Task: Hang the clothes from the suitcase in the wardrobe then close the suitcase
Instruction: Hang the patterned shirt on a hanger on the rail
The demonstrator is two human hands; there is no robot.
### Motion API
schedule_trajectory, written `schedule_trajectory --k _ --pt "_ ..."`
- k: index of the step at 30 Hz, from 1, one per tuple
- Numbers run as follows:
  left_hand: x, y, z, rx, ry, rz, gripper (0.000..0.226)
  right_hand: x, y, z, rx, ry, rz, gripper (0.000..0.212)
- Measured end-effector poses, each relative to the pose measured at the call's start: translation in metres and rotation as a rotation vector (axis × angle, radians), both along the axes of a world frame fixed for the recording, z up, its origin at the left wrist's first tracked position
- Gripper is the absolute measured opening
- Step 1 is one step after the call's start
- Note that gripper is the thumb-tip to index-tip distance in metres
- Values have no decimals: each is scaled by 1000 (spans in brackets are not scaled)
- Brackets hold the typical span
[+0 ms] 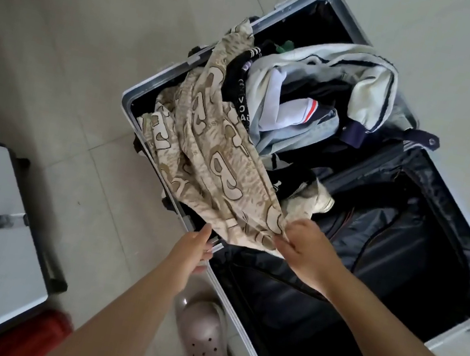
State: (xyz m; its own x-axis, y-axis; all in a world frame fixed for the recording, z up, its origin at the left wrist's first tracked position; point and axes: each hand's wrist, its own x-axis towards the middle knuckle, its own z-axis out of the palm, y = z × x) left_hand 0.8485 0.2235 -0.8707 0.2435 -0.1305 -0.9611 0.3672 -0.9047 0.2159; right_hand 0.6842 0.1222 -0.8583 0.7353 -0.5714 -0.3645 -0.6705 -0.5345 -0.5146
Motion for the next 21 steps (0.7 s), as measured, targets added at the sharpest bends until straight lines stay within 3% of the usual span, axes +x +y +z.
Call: schedule_trajectory --k 4,7,9,11,15,16,18,21 --pt "-6 -21 41 -84 130 260 58 -17 12 59 158 -133 202 40" --pt "-15 -53 75 -82 27 253 35 -27 3 96 215 -171 211 41" --pt "-19 -74 91 -89 -37 237 31 -40 -18 116 406 -135 55 36" --pt "-18 -92 105 -119 -90 222 39 -51 -40 127 466 -167 -173 40" --pt "-25 -127 160 -272 -167 206 40 -67 -64 156 593 -375 -629 79" --pt "-27 -133 176 -322 -161 219 38 -70 -67 167 642 -435 -702 73" --pt "-37 -142 211 -408 -165 260 33 -79 -72 201 723 -556 -786 37" --pt "-55 -153 270 -488 -223 329 34 -98 -85 259 766 -672 -783 32"
